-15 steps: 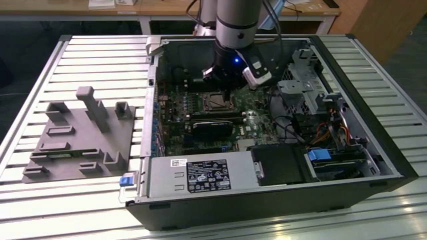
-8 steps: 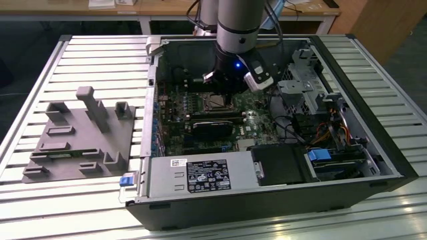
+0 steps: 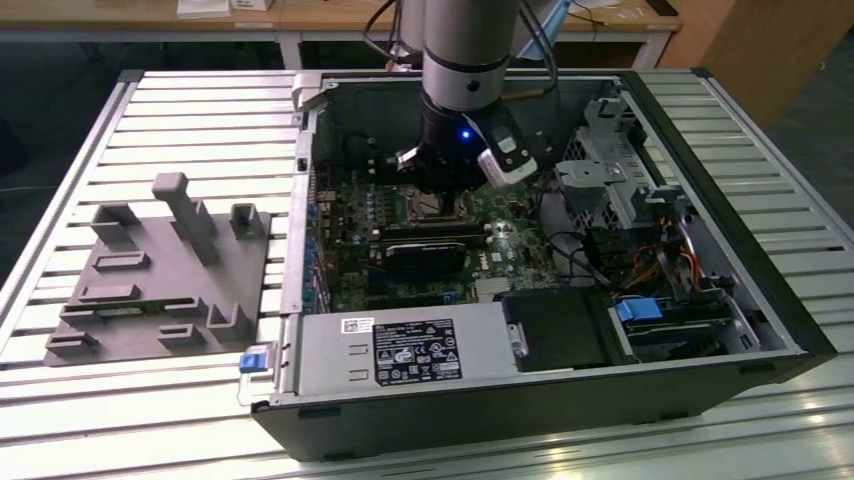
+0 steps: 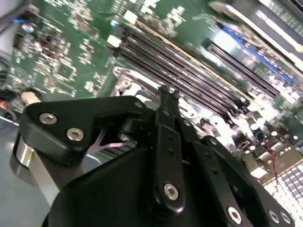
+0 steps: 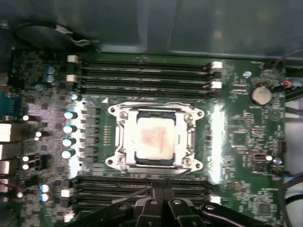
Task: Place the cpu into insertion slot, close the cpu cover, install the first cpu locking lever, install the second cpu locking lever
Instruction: 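Install the second cpu locking lever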
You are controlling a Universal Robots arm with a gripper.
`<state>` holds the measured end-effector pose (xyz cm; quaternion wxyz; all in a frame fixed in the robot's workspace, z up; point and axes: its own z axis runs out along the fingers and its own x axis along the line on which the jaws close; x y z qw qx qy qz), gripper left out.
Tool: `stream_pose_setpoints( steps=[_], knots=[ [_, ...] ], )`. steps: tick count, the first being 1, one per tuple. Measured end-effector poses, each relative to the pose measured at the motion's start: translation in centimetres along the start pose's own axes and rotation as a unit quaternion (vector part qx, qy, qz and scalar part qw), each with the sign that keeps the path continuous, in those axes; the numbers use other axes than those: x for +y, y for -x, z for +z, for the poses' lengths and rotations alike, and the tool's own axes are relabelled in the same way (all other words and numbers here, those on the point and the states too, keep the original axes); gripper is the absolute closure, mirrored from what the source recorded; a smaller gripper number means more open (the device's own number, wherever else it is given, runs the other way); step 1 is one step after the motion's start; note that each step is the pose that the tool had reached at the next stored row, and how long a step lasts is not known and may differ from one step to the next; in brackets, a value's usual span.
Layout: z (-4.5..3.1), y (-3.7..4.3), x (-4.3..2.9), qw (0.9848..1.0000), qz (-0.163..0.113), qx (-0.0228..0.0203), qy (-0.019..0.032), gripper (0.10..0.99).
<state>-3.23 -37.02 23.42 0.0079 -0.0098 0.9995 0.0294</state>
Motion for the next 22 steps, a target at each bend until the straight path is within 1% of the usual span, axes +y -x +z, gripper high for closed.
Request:
stream_pose_setpoints(
  steps=[5, 8, 9, 10, 12, 13, 14, 18, 22],
  knots=[
    [0.08, -1.22, -0.01, 1.0000, 0.000, -0.0001, 0.0001, 0.980],
    [0.27, -1.43, -0.02, 1.0000, 0.000, 0.0001, 0.0005, 0.980],
    [0.35, -1.44, -0.04, 1.0000, 0.000, 0.0001, 0.0019, 0.980],
    [0.40, -1.44, -0.08, 1.0000, 0.000, 0.0001, 0.0049, 0.980],
    [0.46, -1.45, -0.23, 0.9999, 0.000, -0.0002, 0.0160, 0.980],
    [0.46, -1.46, -0.34, 0.9998, 0.000, -0.0003, 0.0200, 0.980],
    [0.47, -1.47, -0.45, 0.9998, 0.000, -0.0004, 0.0223, 0.980],
    [0.48, -1.67, -0.81, 0.9997, 0.000, -0.0004, 0.0238, 0.980],
    [0.58, -2.18, -0.98, 0.9997, 0.000, -0.0004, 0.0246, 0.980]
  ],
)
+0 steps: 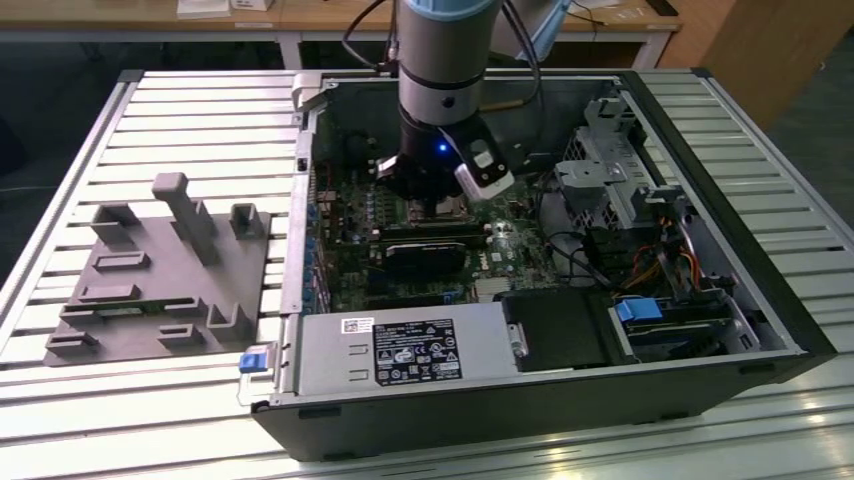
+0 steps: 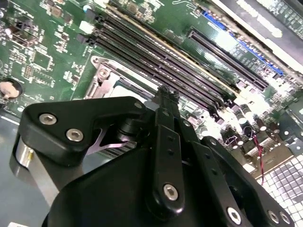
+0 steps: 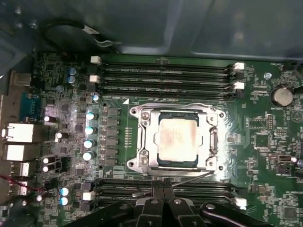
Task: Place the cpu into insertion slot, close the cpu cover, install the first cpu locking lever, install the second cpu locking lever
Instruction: 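Install the second cpu locking lever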
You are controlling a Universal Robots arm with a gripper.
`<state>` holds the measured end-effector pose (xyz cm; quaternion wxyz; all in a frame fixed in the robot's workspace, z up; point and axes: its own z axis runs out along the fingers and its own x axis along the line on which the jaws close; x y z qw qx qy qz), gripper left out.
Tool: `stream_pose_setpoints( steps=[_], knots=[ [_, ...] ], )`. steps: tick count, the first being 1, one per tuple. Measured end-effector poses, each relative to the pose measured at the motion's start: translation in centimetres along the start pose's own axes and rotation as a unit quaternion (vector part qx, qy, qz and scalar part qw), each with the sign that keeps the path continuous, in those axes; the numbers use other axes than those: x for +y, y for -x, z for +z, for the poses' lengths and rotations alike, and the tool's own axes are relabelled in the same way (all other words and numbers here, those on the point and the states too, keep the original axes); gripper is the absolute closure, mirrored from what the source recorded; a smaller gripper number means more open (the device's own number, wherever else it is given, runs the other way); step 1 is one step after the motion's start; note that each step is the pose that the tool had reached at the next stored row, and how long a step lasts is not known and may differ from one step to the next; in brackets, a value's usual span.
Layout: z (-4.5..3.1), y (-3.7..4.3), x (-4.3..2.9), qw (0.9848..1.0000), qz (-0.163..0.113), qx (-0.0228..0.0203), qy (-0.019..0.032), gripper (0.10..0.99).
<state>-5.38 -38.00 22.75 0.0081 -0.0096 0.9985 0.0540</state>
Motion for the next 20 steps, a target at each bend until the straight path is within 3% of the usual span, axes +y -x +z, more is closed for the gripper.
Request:
stream_pose_setpoints(
  steps=[8, 13, 20],
  knots=[
    [0.99, -0.24, -0.12, 1.0000, 0.000, 0.0008, 0.0019, 0.980],
    [1.08, -0.37, -0.47, 0.9997, 0.000, 0.0003, 0.0246, 0.980],
    [1.12, -1.04, -1.21, 0.9994, 0.001, 0.0001, 0.0339, 0.980]
  ],
)
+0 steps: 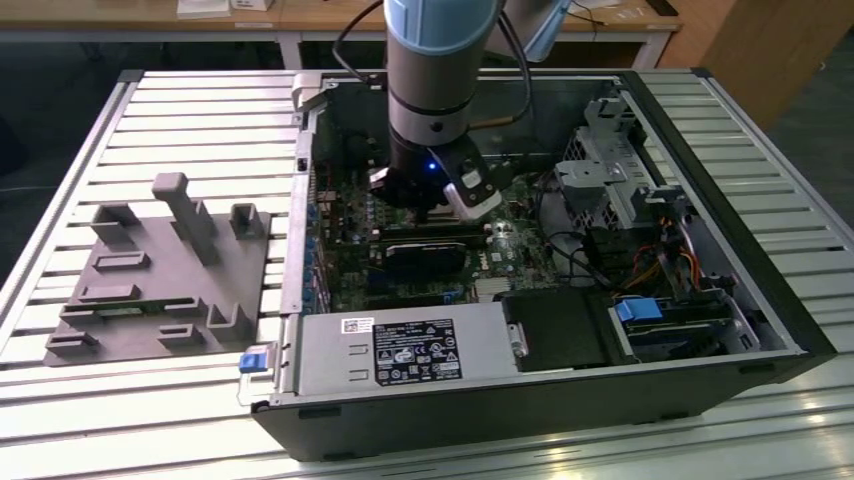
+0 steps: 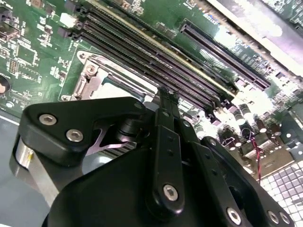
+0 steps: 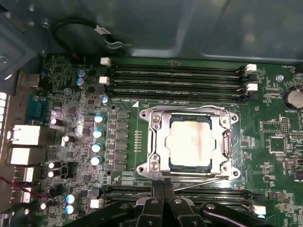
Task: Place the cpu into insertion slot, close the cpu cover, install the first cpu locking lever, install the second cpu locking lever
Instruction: 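Install the second cpu locking lever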
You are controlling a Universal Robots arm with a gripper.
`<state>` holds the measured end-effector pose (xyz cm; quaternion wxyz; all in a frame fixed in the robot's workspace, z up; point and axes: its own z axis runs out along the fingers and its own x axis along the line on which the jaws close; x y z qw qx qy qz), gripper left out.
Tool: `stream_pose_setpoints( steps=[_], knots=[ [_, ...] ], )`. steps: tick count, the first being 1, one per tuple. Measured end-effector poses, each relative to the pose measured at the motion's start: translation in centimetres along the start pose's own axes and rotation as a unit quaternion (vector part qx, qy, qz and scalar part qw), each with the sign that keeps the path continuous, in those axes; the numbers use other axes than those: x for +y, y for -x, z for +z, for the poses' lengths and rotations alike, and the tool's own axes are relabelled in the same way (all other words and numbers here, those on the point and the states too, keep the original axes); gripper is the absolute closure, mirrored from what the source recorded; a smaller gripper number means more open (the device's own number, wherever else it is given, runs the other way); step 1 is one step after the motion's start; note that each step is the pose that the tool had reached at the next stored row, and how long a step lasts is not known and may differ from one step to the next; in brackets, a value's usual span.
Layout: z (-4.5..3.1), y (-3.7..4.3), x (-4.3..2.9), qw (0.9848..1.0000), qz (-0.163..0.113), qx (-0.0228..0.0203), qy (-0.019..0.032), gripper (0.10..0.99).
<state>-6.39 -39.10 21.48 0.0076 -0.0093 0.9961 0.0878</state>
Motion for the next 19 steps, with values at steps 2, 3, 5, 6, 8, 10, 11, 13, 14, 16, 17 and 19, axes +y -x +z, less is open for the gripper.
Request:
stream_pose_setpoints(
  steps=[2, 3, 5, 6, 8, 10, 11, 13, 14, 16, 17, 19],
  knots=[
    [0.06, -0.12, -0.12, 1.0000, 0.000, 0.0000, 0.0024, 0.980],
    [0.12, -0.15, -0.15, 1.0000, 0.000, -0.0001, 0.0034, 0.980],
    [0.33, -0.16, -0.19, 1.0000, 0.000, -0.0002, 0.0049, 0.980],
    [0.43, -0.16, -0.21, 1.0000, 0.000, -0.0001, 0.0054, 0.980],
    [0.62, -0.17, -0.26, 1.0000, 0.000, -0.0001, 0.0072, 0.980],
    [0.64, -0.19, -0.41, 0.9999, 0.000, -0.0003, 0.0156, 0.980],
    [0.63, -0.21, -0.52, 0.9998, 0.000, -0.0004, 0.0213, 0.980],
    [0.58, -0.25, -0.84, 0.9995, 0.000, -0.0006, 0.0304, 0.980],
    [0.55, -0.28, -1.03, 0.9994, 0.000, -0.0006, 0.0335, 0.980],
    [0.49, -0.35, -1.44, 0.9993, 0.001, -0.0007, 0.0375, 0.980],
    [0.46, -0.37, -1.63, 0.9992, 0.001, -0.0008, 0.0391, 0.980],
    [0.41, -0.41, -1.92, 0.9991, 0.001, -0.0008, 0.0427, 0.980]
  ],
)
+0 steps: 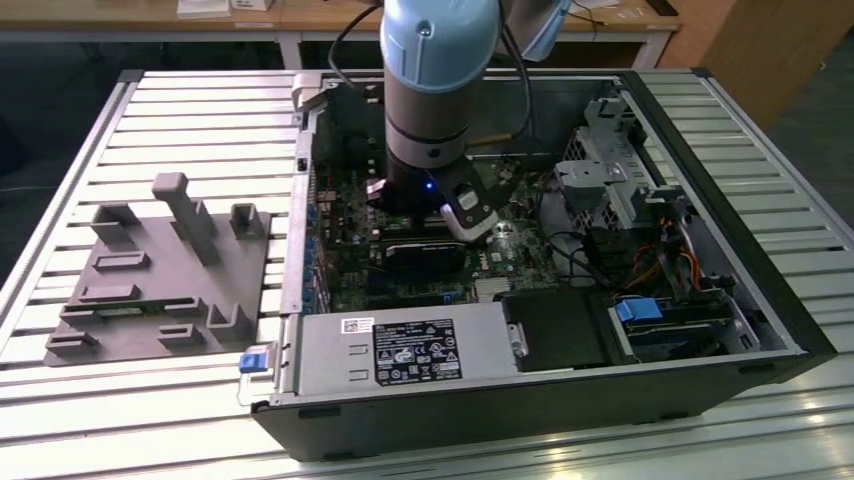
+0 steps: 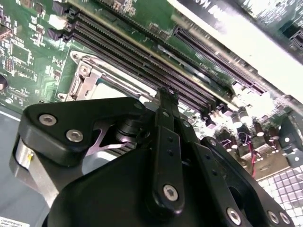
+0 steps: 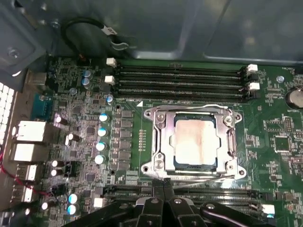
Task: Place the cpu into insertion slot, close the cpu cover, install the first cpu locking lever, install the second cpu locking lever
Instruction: 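Install the second cpu locking lever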
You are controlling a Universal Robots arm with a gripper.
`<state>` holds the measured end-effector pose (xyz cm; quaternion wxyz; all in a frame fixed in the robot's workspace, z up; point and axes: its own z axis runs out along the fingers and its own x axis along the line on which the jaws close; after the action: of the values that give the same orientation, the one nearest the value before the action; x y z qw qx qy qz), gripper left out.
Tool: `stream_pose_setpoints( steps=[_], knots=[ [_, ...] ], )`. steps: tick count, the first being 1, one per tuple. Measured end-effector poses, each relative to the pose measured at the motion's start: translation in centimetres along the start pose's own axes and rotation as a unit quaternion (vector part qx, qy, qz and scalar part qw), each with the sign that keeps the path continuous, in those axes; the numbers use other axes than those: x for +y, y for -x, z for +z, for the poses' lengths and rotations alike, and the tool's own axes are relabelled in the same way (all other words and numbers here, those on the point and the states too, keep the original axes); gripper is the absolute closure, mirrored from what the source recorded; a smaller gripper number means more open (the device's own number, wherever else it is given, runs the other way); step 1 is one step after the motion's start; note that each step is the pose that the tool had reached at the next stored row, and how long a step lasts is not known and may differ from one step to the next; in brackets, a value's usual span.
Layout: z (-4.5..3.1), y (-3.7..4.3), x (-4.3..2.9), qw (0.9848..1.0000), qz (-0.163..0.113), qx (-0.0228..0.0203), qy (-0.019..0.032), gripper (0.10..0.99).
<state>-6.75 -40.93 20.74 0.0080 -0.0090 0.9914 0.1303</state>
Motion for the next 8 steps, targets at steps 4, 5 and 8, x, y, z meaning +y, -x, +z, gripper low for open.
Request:
stream_pose_setpoints(
  steps=[4, 5, 8],
  knots=[
    [0.16, -0.12, -0.15, 1.0000, 0.000, -0.0001, 0.0051, 0.980],
    [0.21, -0.15, -0.16, 1.0000, 0.000, -0.0002, 0.0053, 0.980],
    [0.47, -0.33, -0.23, 1.0000, 0.000, -0.0001, 0.0055, 0.980]
  ],
)
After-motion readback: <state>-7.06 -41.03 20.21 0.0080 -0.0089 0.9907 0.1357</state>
